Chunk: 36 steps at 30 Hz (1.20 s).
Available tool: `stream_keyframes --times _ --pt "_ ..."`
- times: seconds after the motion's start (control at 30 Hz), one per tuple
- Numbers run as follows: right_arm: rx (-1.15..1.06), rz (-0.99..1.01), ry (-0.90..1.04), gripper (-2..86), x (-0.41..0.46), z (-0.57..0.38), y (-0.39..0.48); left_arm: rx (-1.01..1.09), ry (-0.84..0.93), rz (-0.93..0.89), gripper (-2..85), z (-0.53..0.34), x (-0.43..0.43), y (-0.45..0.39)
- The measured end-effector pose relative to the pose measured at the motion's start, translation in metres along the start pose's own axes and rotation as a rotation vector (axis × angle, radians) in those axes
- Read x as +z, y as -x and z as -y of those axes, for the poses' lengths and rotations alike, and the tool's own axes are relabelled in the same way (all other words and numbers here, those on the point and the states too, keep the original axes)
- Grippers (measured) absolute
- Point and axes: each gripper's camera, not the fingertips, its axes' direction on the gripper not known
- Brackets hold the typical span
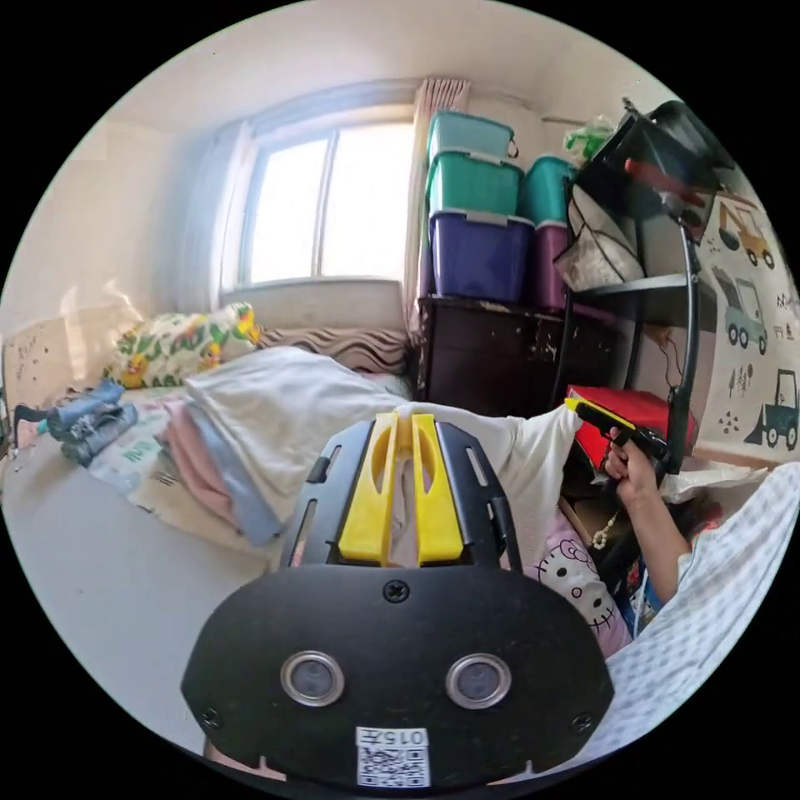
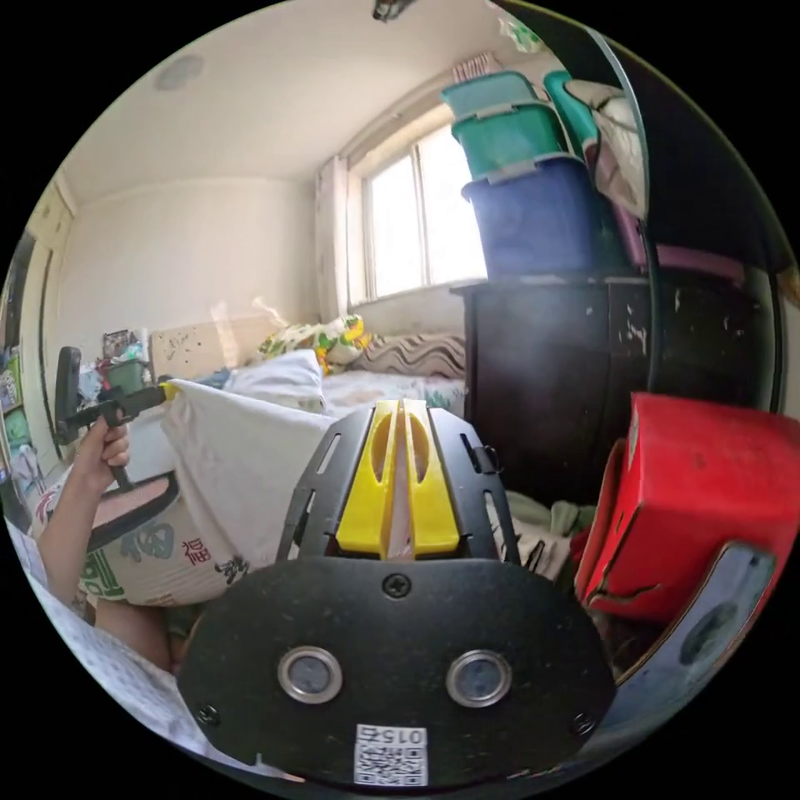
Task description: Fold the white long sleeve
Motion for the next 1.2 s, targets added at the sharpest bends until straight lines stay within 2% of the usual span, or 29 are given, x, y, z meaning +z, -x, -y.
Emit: stream_keyframes --times 0.27,0.4,0.47,0.6,0.7,0.77,0.87,0.93,1.0,1.07,1.1,1.2 --pt "-0.123 0.385 -0.305 -0.5 -0.133 0.006 0.050 0.094 -0.320 0.335 0.7 -0.056 -0.298 -0.018" --pt "-0.149 0.637 -0.395 -0.6 -0.148 0.003 0.099 0.136 -0.364 0.486 0.7 -0.079 -0.381 -0.041" --pt "-0.168 0.702 -0.415 -0.6 -0.142 0.002 0.132 0.136 -0.361 0.597 0.7 -0.091 -0.414 -0.047" --pt "-0.225 0.770 -0.373 -0.5 -0.094 0.000 0.236 0.091 -0.292 0.784 0.7 -0.109 -0.435 -0.031" --pt "-0.339 0.737 -0.247 -0.5 -0.029 -0.008 0.338 0.004 -0.188 0.904 0.8 -0.129 -0.431 0.015" --pt "-0.418 0.711 -0.137 -0.5 0.023 -0.019 0.406 -0.121 -0.072 0.940 0.8 -0.153 -0.419 0.075" --pt "-0.540 0.696 0.151 -0.5 0.129 -0.059 0.523 -0.293 0.121 0.969 0.8 -0.197 -0.389 0.164" --pt "-0.644 0.540 0.388 -0.5 0.203 -0.117 0.587 -0.416 0.247 0.937 0.6 -0.229 -0.368 0.213" --pt "-0.752 0.500 0.446 0.0 0.217 -0.154 0.601 -0.471 0.323 0.939 0.3 -0.255 -0.356 0.236" --pt "-0.808 0.621 0.410 1.6 0.196 -0.180 0.585 -0.362 0.348 1.070 0.3 -0.266 -0.359 0.222" --pt "-0.846 0.743 0.383 2.9 0.173 -0.195 0.567 -0.335 0.343 1.078 0.6 -0.267 -0.362 0.215" --pt "-0.906 1.047 0.363 6.1 0.115 -0.233 0.513 -0.210 0.337 0.911 2.2 -0.265 -0.371 0.173"
